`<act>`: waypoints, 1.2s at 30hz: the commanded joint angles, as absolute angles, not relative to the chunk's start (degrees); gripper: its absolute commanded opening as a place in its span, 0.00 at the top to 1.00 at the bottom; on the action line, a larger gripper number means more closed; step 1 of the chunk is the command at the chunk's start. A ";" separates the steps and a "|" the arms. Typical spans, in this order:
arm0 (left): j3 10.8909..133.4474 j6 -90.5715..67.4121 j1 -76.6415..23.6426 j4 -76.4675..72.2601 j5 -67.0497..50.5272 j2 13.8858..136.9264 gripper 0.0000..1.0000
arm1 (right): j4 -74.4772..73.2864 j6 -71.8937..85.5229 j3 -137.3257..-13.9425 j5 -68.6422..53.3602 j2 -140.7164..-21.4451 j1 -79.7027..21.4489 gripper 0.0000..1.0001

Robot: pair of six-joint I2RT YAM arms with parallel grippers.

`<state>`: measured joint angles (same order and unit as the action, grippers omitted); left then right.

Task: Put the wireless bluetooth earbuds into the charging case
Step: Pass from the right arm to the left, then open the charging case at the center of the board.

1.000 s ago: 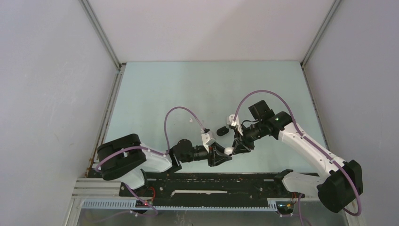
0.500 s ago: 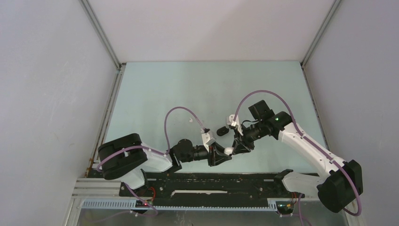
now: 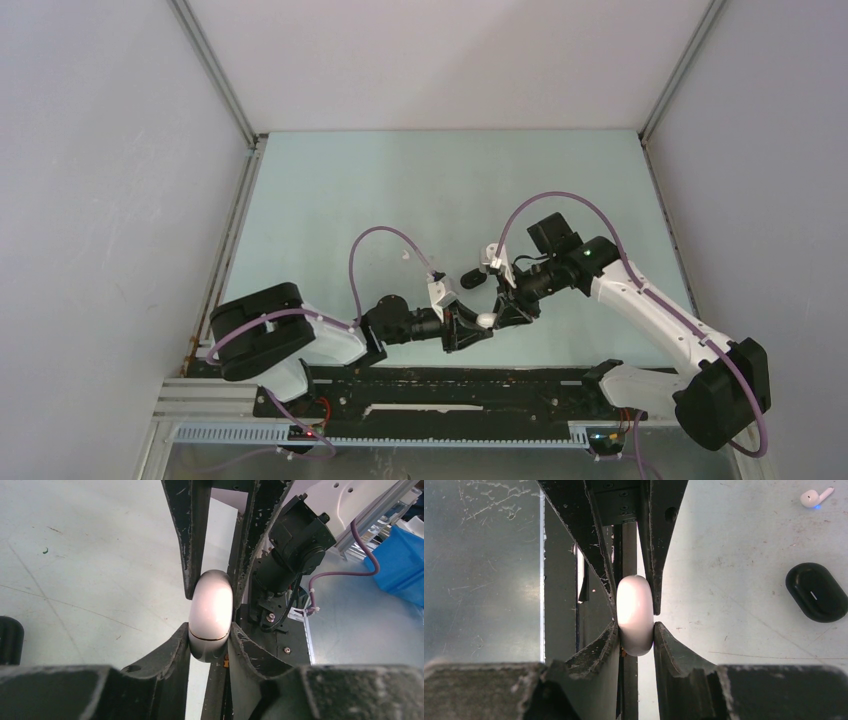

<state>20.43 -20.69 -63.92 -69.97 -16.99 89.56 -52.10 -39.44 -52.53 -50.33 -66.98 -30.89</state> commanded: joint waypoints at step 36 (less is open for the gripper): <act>20.68 -17.67 -64.43 -74.87 -20.53 90.55 1.00 | -46.49 -28.89 -56.36 -53.77 -66.97 -20.15 0.49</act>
